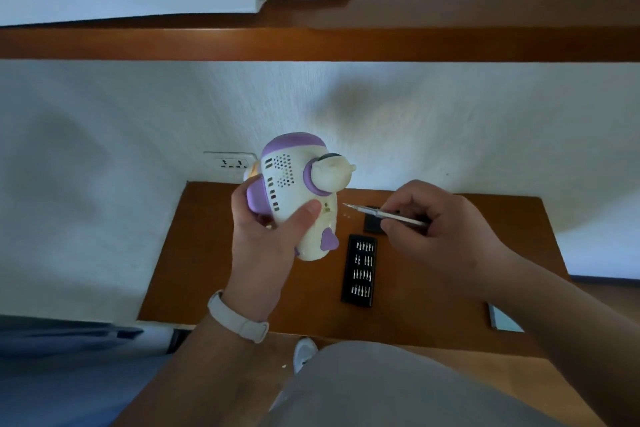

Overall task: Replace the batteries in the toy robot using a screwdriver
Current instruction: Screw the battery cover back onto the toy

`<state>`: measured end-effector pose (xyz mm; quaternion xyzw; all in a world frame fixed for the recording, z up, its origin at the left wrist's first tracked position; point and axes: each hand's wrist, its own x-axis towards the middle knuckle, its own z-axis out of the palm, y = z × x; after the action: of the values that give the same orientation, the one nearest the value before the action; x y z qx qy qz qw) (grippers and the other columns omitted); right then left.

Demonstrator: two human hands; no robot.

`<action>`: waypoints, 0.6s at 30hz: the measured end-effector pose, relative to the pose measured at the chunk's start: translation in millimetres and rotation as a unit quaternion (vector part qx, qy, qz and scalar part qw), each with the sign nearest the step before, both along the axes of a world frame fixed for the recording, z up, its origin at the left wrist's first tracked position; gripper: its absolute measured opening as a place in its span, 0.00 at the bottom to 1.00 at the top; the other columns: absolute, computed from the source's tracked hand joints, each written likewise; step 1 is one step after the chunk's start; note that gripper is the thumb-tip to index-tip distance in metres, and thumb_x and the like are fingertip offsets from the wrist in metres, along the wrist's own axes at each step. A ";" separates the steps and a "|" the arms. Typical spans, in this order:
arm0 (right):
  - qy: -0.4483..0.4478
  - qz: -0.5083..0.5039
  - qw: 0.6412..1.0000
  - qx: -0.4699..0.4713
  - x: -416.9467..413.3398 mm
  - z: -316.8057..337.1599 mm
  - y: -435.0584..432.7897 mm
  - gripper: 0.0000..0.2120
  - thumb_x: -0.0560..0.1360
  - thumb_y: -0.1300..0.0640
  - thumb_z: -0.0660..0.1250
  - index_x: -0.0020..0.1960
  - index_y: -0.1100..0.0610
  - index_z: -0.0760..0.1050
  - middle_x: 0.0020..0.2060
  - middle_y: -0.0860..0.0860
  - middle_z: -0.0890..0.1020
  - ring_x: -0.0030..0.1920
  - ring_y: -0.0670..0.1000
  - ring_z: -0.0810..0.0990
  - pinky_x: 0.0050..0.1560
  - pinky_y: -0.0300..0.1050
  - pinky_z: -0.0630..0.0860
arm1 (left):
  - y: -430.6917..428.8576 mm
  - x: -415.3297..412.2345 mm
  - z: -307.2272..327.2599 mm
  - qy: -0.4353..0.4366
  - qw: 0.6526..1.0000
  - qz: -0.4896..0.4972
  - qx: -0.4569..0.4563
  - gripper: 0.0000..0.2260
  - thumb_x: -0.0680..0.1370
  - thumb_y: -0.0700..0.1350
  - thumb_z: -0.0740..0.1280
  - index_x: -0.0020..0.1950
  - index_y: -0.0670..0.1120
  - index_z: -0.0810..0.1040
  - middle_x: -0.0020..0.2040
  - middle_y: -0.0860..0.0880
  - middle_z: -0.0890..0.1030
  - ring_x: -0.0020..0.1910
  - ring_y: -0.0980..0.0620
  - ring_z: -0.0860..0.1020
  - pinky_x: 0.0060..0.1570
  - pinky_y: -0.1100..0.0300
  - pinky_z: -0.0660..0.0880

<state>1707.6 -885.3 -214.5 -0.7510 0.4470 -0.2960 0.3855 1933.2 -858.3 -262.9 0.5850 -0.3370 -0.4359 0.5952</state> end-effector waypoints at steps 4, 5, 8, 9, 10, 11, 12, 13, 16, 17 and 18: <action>0.012 0.006 0.999 -0.044 -5.8 3.1 0.5 0.02 0.74 0.50 0.67 0.44 0.46 0.78 0.32 0.44 0.78 0.29 0.45 0.75 0.29 0.30 0.68 | 2.1 -9.2 7.3 -0.016 1.000 0.000 -0.013 0.34 0.61 0.56 0.81 0.62 0.62 0.69 0.55 0.59 0.82 0.56 0.56 0.82 0.44 0.57 0.83; 0.013 0.007 0.999 -0.048 -6.2 3.3 0.2 0.02 0.74 0.50 0.67 0.44 0.47 0.79 0.32 0.45 0.78 0.29 0.46 0.75 0.29 0.30 0.68 | 2.3 -11.2 9.1 -0.023 1.000 0.000 -0.017 0.34 0.61 0.56 0.80 0.62 0.62 0.69 0.55 0.58 0.81 0.57 0.56 0.82 0.44 0.57 0.83; 0.017 0.009 0.998 -0.058 -7.3 3.1 -1.2 0.06 0.74 0.49 0.66 0.45 0.49 0.81 0.32 0.46 0.79 0.30 0.49 0.76 0.29 0.34 0.70 | 2.7 -16.0 13.7 -0.041 0.999 -0.001 -0.026 0.34 0.61 0.56 0.80 0.62 0.62 0.68 0.55 0.58 0.81 0.57 0.56 0.82 0.44 0.57 0.83; 0.016 0.007 0.998 -0.057 -7.2 4.0 -1.5 0.07 0.74 0.49 0.66 0.46 0.49 0.81 0.33 0.46 0.79 0.31 0.49 0.76 0.29 0.34 0.71 | 2.9 -17.1 15.1 -0.043 0.999 -0.001 -0.028 0.33 0.62 0.56 0.80 0.62 0.62 0.68 0.55 0.59 0.81 0.57 0.55 0.82 0.44 0.57 0.83; 0.015 0.006 0.998 -0.058 -7.0 4.9 -1.9 0.07 0.73 0.48 0.65 0.46 0.49 0.81 0.33 0.46 0.79 0.31 0.49 0.77 0.29 0.34 0.71 | 3.2 -17.8 16.4 -0.045 0.999 0.000 -0.030 0.33 0.62 0.56 0.80 0.62 0.62 0.68 0.55 0.59 0.81 0.57 0.55 0.82 0.44 0.57 0.83; 0.015 0.006 0.998 -0.062 -7.1 5.7 -2.3 0.08 0.73 0.48 0.65 0.46 0.49 0.81 0.33 0.46 0.79 0.32 0.49 0.77 0.29 0.34 0.72 | 3.3 -18.2 17.5 -0.046 0.998 0.001 -0.031 0.34 0.62 0.56 0.80 0.63 0.62 0.68 0.55 0.59 0.81 0.57 0.55 0.82 0.44 0.57 0.83; 0.016 0.007 0.998 -0.066 -7.1 6.1 -2.6 0.08 0.73 0.48 0.65 0.46 0.49 0.81 0.33 0.46 0.79 0.32 0.49 0.77 0.29 0.34 0.72 | 3.6 -18.6 18.2 -0.049 0.998 0.001 -0.033 0.34 0.62 0.56 0.80 0.63 0.61 0.68 0.56 0.59 0.81 0.57 0.55 0.82 0.44 0.57 0.83; 0.017 0.008 0.997 -0.069 -7.4 6.3 -2.9 0.08 0.74 0.48 0.65 0.46 0.49 0.82 0.33 0.46 0.79 0.32 0.49 0.77 0.29 0.34 0.71 | 3.7 -19.1 18.7 -0.052 0.998 0.002 -0.034 0.34 0.62 0.56 0.80 0.63 0.61 0.68 0.56 0.58 0.81 0.57 0.54 0.82 0.44 0.57 0.83; 0.018 0.006 0.997 -0.070 -8.0 6.5 -3.9 0.05 0.74 0.51 0.68 0.46 0.49 0.82 0.32 0.47 0.79 0.31 0.49 0.77 0.29 0.32 0.70 | 4.1 -20.9 20.4 -0.051 0.998 0.004 -0.039 0.36 0.62 0.56 0.80 0.65 0.58 0.68 0.58 0.55 0.80 0.58 0.52 0.82 0.45 0.56 0.83; 0.019 0.005 0.997 -0.070 -8.1 6.6 -4.0 0.05 0.74 0.51 0.67 0.46 0.49 0.82 0.31 0.47 0.79 0.31 0.49 0.77 0.29 0.32 0.70 | 4.2 -21.5 20.6 -0.051 0.998 0.004 -0.041 0.36 0.62 0.56 0.80 0.66 0.58 0.68 0.59 0.54 0.80 0.58 0.52 0.82 0.45 0.56 0.83; 0.020 0.006 0.997 -0.070 -8.2 6.8 -4.2 0.06 0.74 0.51 0.67 0.46 0.49 0.82 0.31 0.47 0.79 0.31 0.49 0.77 0.28 0.33 0.70 | 4.3 -22.0 20.8 -0.052 0.998 0.005 -0.044 0.35 0.62 0.56 0.79 0.65 0.58 0.68 0.59 0.54 0.80 0.58 0.52 0.82 0.45 0.57 0.82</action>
<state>1699.4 -889.5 -207.7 -0.7846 0.4285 -0.3090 0.3246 1911.2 -854.1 -242.0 0.5816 -0.3839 -0.3864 0.6043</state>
